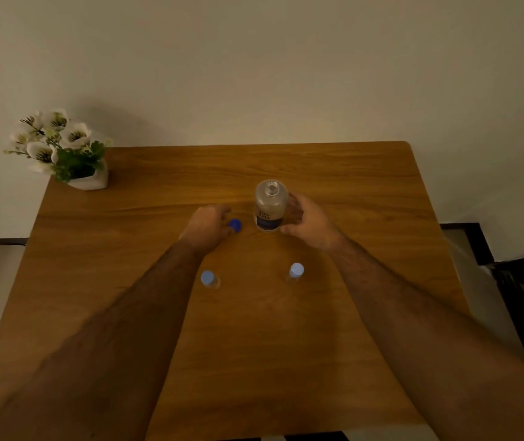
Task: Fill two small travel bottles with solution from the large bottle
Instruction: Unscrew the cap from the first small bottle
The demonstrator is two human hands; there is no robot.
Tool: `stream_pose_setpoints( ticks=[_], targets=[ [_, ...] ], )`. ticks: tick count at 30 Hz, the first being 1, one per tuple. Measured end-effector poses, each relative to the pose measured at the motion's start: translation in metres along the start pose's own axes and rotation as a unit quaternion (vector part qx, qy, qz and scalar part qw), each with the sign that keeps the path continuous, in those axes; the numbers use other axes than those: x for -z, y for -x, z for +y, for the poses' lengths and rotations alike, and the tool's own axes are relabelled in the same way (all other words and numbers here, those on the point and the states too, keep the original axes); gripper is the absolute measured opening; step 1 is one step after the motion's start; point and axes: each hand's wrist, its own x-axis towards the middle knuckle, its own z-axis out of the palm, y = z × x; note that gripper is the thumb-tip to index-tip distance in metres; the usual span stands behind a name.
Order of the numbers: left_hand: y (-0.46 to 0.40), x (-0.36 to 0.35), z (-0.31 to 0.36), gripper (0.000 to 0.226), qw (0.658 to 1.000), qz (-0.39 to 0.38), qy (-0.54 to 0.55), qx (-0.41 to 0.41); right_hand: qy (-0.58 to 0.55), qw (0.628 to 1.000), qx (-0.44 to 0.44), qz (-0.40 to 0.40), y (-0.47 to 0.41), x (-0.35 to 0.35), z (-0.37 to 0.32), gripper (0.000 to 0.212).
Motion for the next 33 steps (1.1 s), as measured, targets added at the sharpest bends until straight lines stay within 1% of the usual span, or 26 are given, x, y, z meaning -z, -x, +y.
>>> stream_pose_setpoints(
  ticks=[2, 4, 7, 9, 13, 17, 19, 21, 25, 29, 33],
  targets=[
    [0.007, 0.006, 0.004, 0.035, 0.999, 0.043, 0.005, -0.017, -0.013, 1.0, -0.018, 0.018, 0.01, 0.002, 0.009, 0.077],
    [0.017, 0.011, 0.014, 0.025, 0.996, 0.073, 0.011, -0.05, -0.001, 0.999, -0.035, 0.039, 0.023, 0.003, 0.018, 0.061],
    [0.033, 0.019, 0.035, 0.02, 0.993, 0.071, 0.013, -0.097, 0.027, 0.998, -0.04, 0.044, 0.042, 0.005, 0.028, 0.04],
    [0.045, 0.019, 0.049, 0.018, 0.991, 0.049, 0.009, -0.121, 0.037, 0.997, -0.046, 0.046, 0.054, 0.005, 0.032, 0.033],
    [0.062, 0.013, 0.069, 0.019, 0.992, 0.0, -0.012, -0.128, 0.051, 0.997, -0.051, 0.04, 0.075, 0.004, 0.036, 0.031],
    [0.074, -0.01, 0.085, 0.036, 0.992, -0.089, -0.007, -0.093, 0.076, 0.996, -0.041, 0.026, 0.09, -0.001, 0.041, 0.032],
    [0.081, -0.028, 0.086, 0.042, 0.99, -0.116, 0.016, -0.073, 0.082, 0.996, -0.04, 0.014, 0.095, -0.005, 0.044, 0.035],
    [0.088, -0.046, 0.085, 0.043, 0.989, -0.121, 0.06, -0.059, 0.079, 0.996, -0.033, 0.008, 0.097, -0.011, 0.047, 0.038],
    [0.096, -0.074, 0.087, 0.052, 0.986, -0.087, 0.135, -0.042, 0.088, 0.996, -0.024, 0.002, 0.098, -0.024, 0.05, 0.038],
    [0.093, -0.085, 0.089, 0.044, 0.977, -0.06, 0.2, -0.038, 0.097, 0.995, -0.014, 0.032, 0.098, -0.033, 0.053, 0.038],
    [0.087, -0.075, 0.088, 0.038, 0.959, -0.094, 0.266, 0.007, 0.057, 0.997, 0.001, 0.051, 0.098, -0.028, 0.048, 0.04]
  ],
)
